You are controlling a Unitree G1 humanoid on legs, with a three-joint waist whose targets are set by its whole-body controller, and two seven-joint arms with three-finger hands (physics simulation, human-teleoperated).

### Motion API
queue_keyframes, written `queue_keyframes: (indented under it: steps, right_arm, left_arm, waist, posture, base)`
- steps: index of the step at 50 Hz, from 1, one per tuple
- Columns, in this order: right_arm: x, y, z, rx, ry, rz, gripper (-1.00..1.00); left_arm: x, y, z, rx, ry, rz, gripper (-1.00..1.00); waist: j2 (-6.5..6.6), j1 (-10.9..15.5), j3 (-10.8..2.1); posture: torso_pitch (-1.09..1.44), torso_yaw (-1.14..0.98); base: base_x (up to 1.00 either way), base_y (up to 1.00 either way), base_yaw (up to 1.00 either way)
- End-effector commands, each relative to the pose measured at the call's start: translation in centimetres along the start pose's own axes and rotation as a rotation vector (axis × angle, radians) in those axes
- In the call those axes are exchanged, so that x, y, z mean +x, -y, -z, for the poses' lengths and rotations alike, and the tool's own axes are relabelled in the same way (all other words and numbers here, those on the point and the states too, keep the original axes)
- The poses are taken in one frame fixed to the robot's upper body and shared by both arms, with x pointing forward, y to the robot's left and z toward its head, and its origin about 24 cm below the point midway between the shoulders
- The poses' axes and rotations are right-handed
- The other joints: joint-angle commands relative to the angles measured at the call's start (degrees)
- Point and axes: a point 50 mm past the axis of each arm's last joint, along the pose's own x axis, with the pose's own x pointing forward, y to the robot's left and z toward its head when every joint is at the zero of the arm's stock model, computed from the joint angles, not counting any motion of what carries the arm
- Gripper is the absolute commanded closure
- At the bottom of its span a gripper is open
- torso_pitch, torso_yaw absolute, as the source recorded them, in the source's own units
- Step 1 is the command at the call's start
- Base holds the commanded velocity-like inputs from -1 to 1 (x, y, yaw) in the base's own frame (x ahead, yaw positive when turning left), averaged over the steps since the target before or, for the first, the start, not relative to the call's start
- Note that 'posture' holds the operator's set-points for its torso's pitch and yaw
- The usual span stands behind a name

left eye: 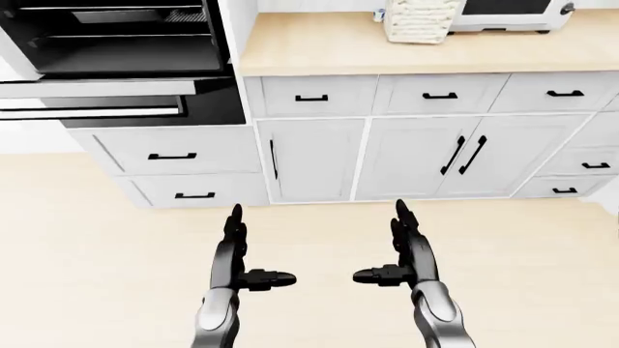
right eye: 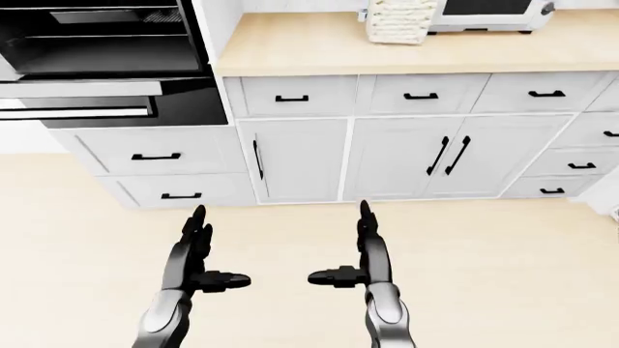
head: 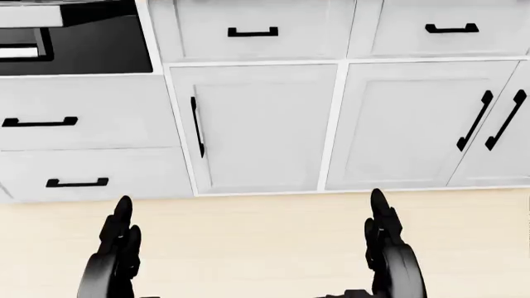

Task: Close the oven door.

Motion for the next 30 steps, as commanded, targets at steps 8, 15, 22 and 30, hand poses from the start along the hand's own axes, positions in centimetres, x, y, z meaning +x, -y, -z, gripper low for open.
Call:
queue_keyframes:
  steps: [8, 15, 22, 30]
  right_arm:
    - [0.7, -0.3, -3.1, -0.004, 0.173, -0.012, -1.0]
    - [4.5, 0.9, -2.4, 0.074, 0.114, -0.008, -1.0]
    - [7.7, 2.9, 2.2, 0.491, -0.065, 0.035, -1.0]
    - [7.0, 2.8, 4.3, 0.869, -0.128, 0.041, -1.0]
  left_arm:
    - [0.3, 0.2, -3.2, -0.002, 0.15, 0.021, -1.0]
    - [0.2, 0.4, -2.6, -0.069, 0.042, 0.04, -1.0]
    - [-0.6, 0.4, -1.3, -0.401, -0.195, -0.102, -1.0]
    - [-1.3, 1.2, -0.7, -0.688, -0.384, -0.127, -1.0]
  waist:
    - [-0.35, 0.4, -4.26]
    - [-0.16, 0.18, -4.73]
    - [-0.02, -0.34, -5.79]
    - [-0.17, -0.04, -5.58]
  posture:
    - [0.0, 0.0]
    - [0.0, 0.0]
    - [0.0, 0.0]
    - [0.0, 0.0]
  base:
    - [0.0, 0.0, 0.0]
    - [0.0, 0.0, 0.0]
    - [0.0, 0.0, 0.0]
    - [0.0, 0.0, 0.0]
